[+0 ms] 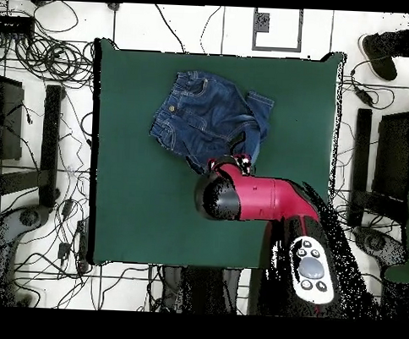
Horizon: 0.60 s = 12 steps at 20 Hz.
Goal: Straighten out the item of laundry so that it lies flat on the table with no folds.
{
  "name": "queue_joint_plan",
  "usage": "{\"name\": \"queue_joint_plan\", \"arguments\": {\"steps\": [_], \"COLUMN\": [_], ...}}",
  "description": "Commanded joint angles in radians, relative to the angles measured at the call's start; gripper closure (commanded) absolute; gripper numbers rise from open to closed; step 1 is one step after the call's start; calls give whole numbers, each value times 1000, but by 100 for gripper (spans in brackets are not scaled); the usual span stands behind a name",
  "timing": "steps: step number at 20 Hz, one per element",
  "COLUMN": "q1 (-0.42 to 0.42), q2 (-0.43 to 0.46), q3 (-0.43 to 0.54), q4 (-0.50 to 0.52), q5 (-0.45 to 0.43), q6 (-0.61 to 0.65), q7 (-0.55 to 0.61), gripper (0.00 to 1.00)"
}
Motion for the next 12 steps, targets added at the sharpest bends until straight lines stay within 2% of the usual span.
{"name": "queue_joint_plan", "arguments": {"steps": [1,12], "q1": [40,32], "q2": [15,-9], "q3": [100,103], "q4": [44,54], "q5": [-66,-83], "q6": [-46,-10], "q7": [44,55], "gripper": [100,100]}}
